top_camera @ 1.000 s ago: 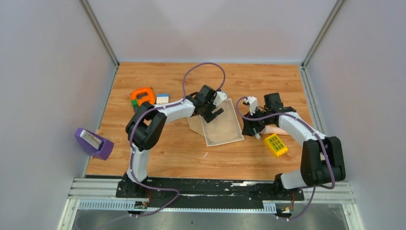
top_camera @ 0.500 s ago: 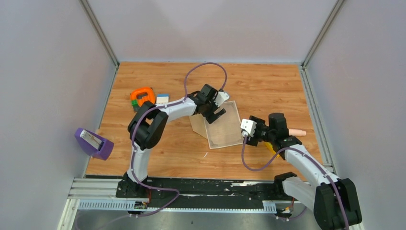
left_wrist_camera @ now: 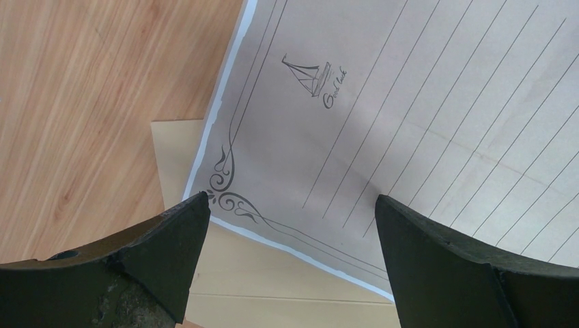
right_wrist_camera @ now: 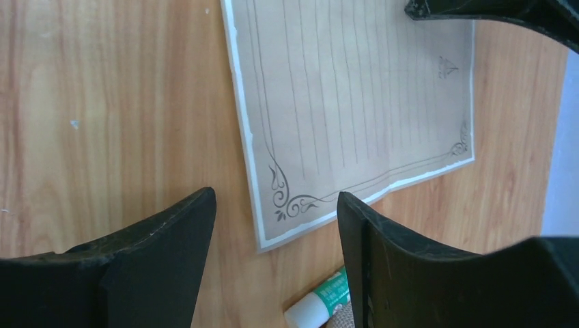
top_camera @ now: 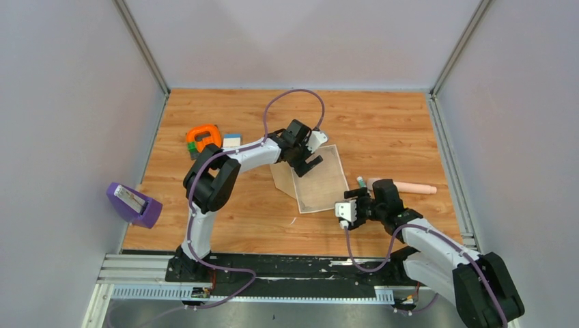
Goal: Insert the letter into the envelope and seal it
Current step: Fold the letter at the center of the board.
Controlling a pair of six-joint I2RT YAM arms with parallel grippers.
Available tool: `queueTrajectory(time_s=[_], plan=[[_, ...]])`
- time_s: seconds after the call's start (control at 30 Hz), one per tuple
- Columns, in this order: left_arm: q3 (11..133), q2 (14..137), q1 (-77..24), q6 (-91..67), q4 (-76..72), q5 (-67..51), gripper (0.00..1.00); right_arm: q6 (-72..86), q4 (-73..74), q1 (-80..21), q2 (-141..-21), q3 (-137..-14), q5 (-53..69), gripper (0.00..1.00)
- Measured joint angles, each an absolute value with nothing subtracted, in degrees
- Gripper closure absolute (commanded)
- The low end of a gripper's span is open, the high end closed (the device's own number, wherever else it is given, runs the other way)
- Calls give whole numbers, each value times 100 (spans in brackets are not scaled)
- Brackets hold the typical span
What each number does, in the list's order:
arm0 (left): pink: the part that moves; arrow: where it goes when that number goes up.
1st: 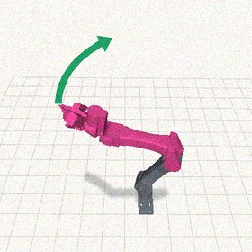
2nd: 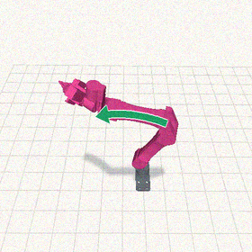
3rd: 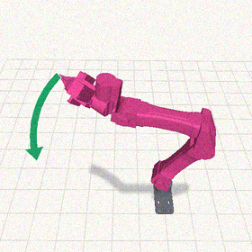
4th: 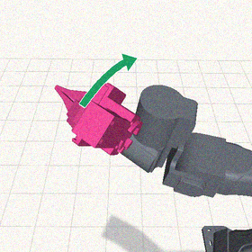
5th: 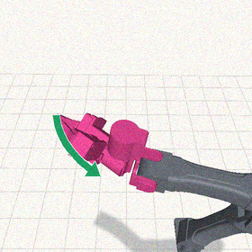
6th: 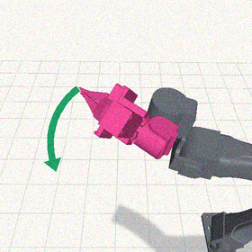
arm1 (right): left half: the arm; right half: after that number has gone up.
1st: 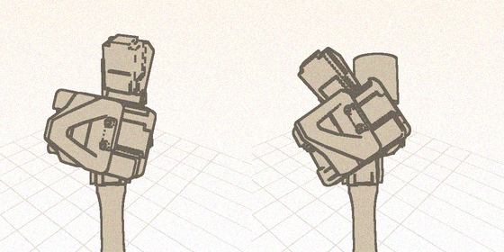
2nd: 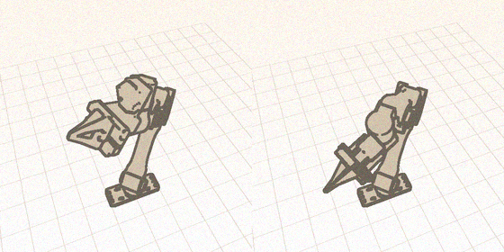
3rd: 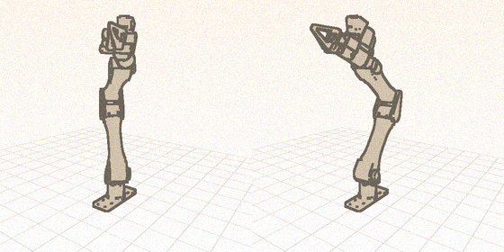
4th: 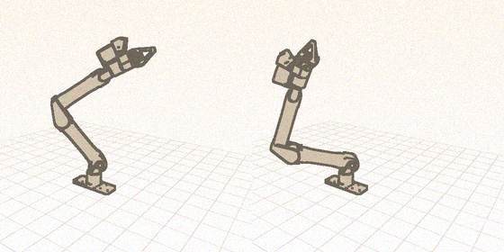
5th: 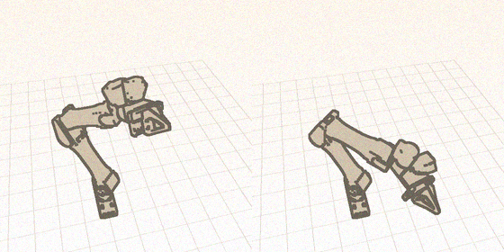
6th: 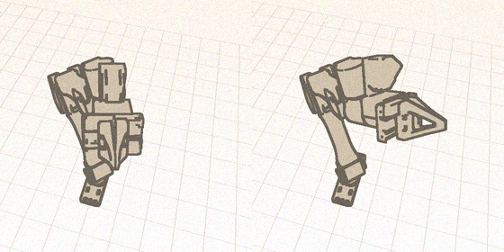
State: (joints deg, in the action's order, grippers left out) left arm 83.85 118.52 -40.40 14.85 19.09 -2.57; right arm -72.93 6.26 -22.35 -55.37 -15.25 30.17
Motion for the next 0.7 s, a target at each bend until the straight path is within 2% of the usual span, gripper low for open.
queueTrajectory(time_s=[0.17,0.33,0.53,0.7], plan=[[8385,11852,-4040,1494,1927,-305,0,-7620,-5,-2290,-5494,-1181,2838,43],[8385,11852,-4040,1511,1951,-360,0,-7830,-631,-2331,-5513,-864,2639,60],[8385,11852,-4038,1531,1955,-386,0,-7870,-676,-2491,-5524,-827,2462,79],[8385,11852,-4038,1538,1962,-401,0,-7769,-502,-2692,-5529,-1026,2373,89]])
